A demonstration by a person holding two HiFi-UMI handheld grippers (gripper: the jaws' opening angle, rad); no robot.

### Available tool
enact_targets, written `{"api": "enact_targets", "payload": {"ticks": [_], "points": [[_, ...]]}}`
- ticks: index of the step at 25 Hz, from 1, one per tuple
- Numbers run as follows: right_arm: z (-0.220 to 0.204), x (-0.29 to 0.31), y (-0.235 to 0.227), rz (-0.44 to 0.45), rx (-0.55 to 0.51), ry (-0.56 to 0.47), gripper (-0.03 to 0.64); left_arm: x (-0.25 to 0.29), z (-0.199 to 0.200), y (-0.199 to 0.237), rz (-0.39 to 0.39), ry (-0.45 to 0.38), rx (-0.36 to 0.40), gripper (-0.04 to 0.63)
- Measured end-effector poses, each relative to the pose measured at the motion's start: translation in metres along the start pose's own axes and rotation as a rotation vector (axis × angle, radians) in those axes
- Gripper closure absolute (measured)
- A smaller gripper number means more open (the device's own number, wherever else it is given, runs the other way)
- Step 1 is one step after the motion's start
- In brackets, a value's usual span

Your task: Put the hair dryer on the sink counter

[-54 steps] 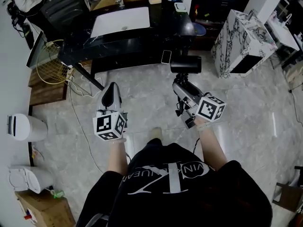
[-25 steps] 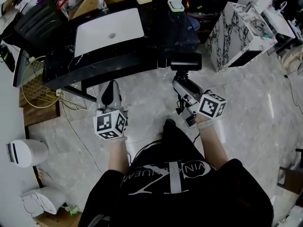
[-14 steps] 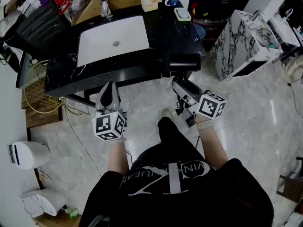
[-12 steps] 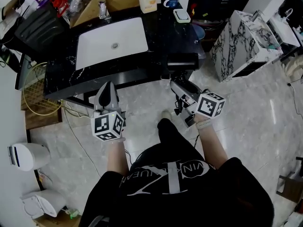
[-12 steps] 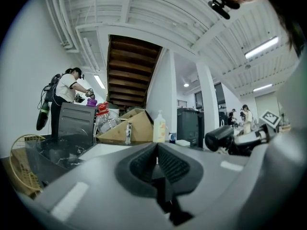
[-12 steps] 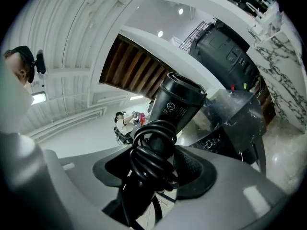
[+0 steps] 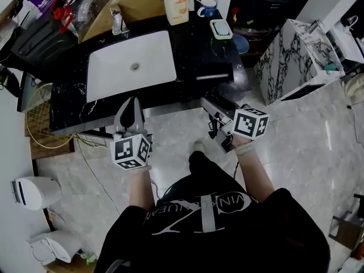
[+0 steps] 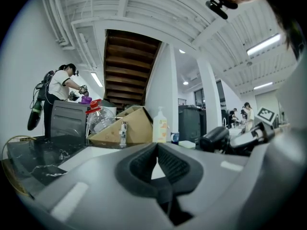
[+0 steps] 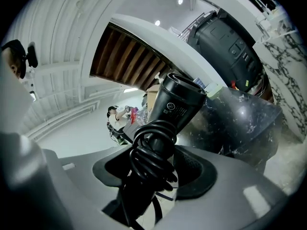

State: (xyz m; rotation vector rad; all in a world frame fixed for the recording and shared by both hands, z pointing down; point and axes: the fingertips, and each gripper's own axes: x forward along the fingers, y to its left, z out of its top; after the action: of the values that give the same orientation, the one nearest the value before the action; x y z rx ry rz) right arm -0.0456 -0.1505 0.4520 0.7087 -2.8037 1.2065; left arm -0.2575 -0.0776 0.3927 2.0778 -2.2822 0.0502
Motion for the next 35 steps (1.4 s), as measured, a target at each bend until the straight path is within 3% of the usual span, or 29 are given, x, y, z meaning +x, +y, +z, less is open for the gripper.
{"api": "enact_targets", "payload": {"ticks": [16, 35], "points": [[0.051, 0.058, -0.07, -0.056, 0.039, 0.099, 0.343, 0.111, 0.0, -0.018, -0.04, 0.022, 0.019, 0.595], [0.085, 0.133, -0.1, -0.099, 0.09, 0.179, 0.342, 0.206, 0.001, -0.016, -0.119, 0.077, 0.044, 0.595]]}}
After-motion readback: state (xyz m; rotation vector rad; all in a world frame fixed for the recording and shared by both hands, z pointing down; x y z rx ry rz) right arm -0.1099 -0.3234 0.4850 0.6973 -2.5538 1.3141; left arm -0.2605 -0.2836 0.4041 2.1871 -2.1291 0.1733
